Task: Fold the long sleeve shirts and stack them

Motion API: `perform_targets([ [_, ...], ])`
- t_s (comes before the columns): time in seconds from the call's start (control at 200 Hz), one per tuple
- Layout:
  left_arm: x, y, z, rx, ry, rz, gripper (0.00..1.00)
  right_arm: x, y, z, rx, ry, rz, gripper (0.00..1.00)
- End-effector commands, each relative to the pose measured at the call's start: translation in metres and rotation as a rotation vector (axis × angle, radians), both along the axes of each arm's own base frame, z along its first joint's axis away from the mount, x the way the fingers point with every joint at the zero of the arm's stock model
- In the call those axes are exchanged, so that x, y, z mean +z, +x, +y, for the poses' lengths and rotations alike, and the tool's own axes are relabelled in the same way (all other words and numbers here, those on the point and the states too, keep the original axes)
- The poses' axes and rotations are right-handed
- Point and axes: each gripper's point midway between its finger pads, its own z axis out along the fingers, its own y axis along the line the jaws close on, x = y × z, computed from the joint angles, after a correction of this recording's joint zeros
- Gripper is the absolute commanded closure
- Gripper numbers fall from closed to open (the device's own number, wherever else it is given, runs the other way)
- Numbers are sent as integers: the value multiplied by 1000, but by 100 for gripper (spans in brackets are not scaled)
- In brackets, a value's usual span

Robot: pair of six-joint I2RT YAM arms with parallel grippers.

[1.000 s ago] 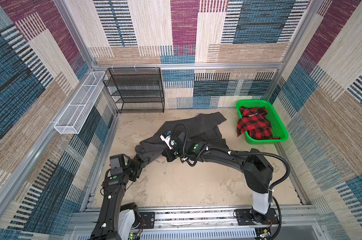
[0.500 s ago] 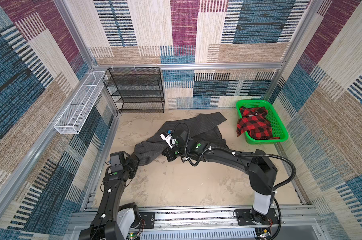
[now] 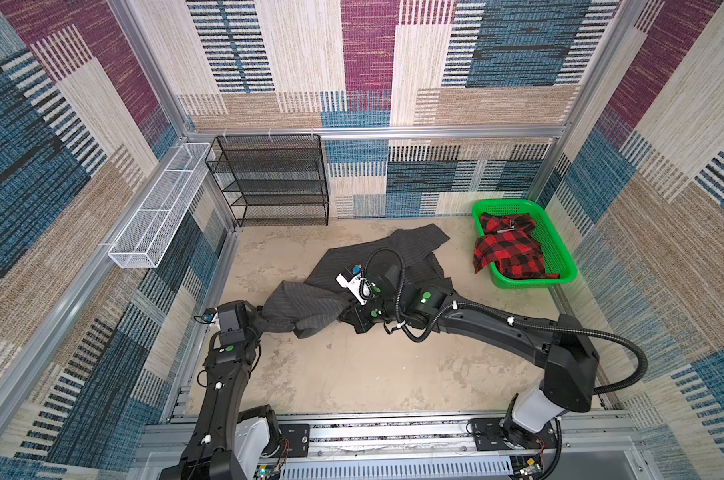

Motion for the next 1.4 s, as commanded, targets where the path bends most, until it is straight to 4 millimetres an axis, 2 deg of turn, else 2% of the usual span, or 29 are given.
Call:
perform_targets([
  [0.0,12,4,14,9,105,-15,100,20,-5,-7,14,41,-16,100],
  [0.105,12,3,15,14,111,-19,100,33,4,-19,-20,61,-28,100],
  [0.225,10,1,16,17,118,-11,100,46,29,-43,-99,75,-39,100],
  [0.361,11,-1,16,16,125,-13,100,58,71,-72,-192,77,-63,100],
  [0.536,12,-3,16,11,133,-13,100,54,130,-101,-304,36,-72,100],
  [0.586,13,-4,16,12,134,-12,100,47,150,-111,-354,4,-76,99],
  [0.666,12,-6,14,6,133,-11,100,30,186,-124,-455,-93,-94,94],
  [0.691,13,-6,14,4,131,-12,100,17,197,-127,-480,-130,-89,89],
  [0.716,12,-7,13,0,130,-9,100,20,208,-126,-499,-135,-103,83],
  [0.811,11,-10,11,-8,121,11,100,0,224,-123,-522,-194,-84,65],
  [0.876,10,-14,11,-5,122,32,100,-8,220,-121,-527,-217,-85,57],
  [0.972,8,-18,11,-1,119,54,100,-14,199,-125,-542,-271,-108,47],
  [1.162,7,-25,11,9,101,116,100,-51,116,-127,-500,-345,-32,38],
  [1.237,9,-29,10,14,88,141,100,-75,78,-122,-465,-346,46,37],
  [1.317,13,-32,8,15,73,154,88,-104,46,-124,-454,-368,133,37],
  [1.397,21,-37,5,15,59,161,77,-127,26,-130,-466,-372,204,37],
])
